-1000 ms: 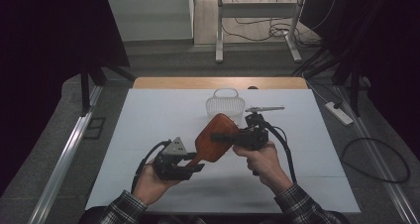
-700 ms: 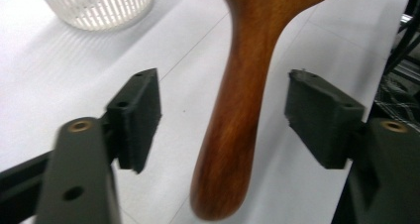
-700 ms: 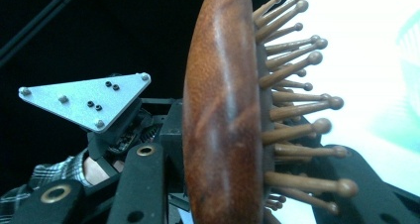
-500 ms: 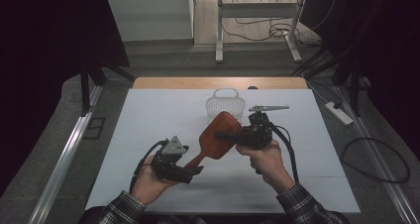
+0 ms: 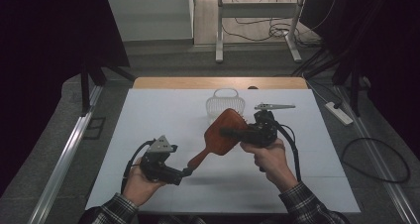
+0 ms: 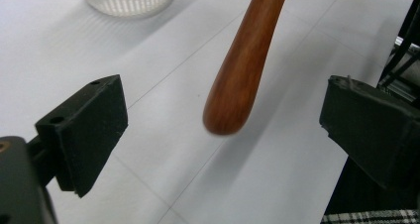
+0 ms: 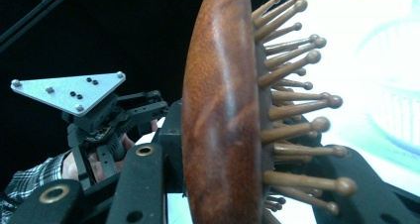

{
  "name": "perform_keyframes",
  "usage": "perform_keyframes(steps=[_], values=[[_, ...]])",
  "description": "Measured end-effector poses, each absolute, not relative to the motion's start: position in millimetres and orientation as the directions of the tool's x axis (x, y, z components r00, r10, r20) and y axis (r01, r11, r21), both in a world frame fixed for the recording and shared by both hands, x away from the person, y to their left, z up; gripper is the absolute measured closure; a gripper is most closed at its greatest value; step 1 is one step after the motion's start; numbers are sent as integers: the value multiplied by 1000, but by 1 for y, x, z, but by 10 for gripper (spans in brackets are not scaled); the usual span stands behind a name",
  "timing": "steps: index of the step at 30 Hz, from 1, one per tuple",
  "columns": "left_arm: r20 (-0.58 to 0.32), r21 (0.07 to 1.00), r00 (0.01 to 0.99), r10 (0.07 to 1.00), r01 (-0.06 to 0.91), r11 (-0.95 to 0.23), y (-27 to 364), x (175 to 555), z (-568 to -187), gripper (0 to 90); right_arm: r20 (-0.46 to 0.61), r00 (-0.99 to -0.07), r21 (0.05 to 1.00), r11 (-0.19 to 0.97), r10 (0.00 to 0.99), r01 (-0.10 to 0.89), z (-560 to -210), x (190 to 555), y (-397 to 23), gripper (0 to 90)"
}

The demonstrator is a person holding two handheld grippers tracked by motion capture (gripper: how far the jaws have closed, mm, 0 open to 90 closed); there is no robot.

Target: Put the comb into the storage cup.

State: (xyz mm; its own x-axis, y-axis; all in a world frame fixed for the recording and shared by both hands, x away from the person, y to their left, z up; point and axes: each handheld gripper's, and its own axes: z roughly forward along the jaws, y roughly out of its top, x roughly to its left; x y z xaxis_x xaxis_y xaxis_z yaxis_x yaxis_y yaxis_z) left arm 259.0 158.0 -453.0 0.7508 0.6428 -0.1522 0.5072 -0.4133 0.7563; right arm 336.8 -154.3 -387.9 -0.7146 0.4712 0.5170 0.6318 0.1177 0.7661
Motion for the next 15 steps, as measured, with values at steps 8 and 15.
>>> perform_keyframes(steps=[8,15], values=[[-167,763,732,660,521,-384,176,255,-454,16,497,-714,778,112,494,619,-385,340,-160,556],[-174,768,709,683,532,-357,188,250,-456,0,501,-702,779,89,506,621,-383,343,-164,556]])
